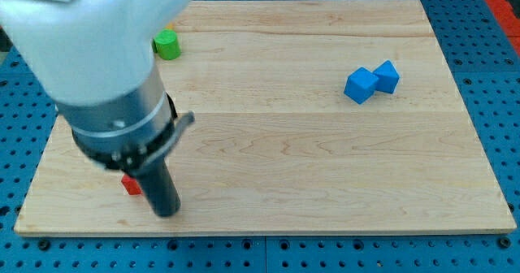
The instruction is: Slide red star near to the green circle
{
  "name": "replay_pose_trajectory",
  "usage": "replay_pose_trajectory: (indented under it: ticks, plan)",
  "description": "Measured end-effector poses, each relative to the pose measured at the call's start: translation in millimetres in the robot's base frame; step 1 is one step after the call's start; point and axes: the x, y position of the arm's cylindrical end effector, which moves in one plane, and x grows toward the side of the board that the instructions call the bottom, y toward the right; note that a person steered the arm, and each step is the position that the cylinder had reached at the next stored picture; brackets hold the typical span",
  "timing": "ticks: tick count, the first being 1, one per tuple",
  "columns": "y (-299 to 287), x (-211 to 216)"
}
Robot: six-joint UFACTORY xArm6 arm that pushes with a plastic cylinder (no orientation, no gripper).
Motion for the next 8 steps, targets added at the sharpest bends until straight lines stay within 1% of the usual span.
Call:
replay_pose_trajectory:
  ticks: [1, 2, 3, 4, 6, 7, 8]
  plan:
    - [-16, -46]
    - [-34, -52]
    - [-9, -2]
    - [-69, -7]
    - [-78, -84]
    - [-98, -138]
    - [-97, -173]
